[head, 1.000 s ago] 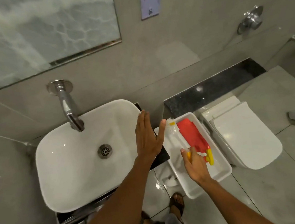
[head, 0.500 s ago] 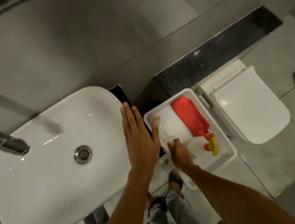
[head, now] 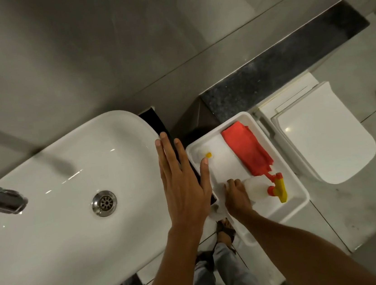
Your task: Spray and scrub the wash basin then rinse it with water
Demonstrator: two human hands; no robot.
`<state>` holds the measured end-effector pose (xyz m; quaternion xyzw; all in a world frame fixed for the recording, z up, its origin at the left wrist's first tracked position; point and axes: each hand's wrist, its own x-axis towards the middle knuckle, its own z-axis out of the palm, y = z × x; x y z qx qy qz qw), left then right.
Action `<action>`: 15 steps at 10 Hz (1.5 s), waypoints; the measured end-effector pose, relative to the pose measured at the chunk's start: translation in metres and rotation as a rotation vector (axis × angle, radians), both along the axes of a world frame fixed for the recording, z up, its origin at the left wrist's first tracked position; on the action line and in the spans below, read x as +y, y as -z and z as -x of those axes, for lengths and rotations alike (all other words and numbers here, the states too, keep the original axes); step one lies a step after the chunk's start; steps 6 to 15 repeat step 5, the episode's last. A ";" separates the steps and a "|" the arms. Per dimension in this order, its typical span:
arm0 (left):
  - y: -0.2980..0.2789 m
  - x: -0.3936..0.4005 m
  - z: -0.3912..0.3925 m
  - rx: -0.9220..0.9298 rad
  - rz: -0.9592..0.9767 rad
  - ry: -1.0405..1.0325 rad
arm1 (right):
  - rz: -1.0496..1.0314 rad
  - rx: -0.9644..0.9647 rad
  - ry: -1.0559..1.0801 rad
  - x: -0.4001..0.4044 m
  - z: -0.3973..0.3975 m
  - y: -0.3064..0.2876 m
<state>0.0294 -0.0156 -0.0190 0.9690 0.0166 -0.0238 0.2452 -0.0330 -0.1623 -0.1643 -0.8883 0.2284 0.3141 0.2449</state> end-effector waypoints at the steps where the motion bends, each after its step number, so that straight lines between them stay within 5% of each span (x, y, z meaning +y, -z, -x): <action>1: -0.001 0.000 -0.001 0.005 -0.011 0.003 | -0.007 0.009 0.010 0.004 0.004 -0.002; 3: -0.007 -0.001 0.001 0.006 -0.016 0.009 | -0.077 -0.077 0.139 0.011 0.005 -0.026; 5: -0.022 0.000 0.004 0.028 -0.001 0.018 | -0.086 -0.241 0.047 0.004 -0.004 -0.071; 15: -0.022 0.000 0.004 0.028 -0.001 0.018 | -0.086 -0.241 0.047 0.004 -0.004 -0.071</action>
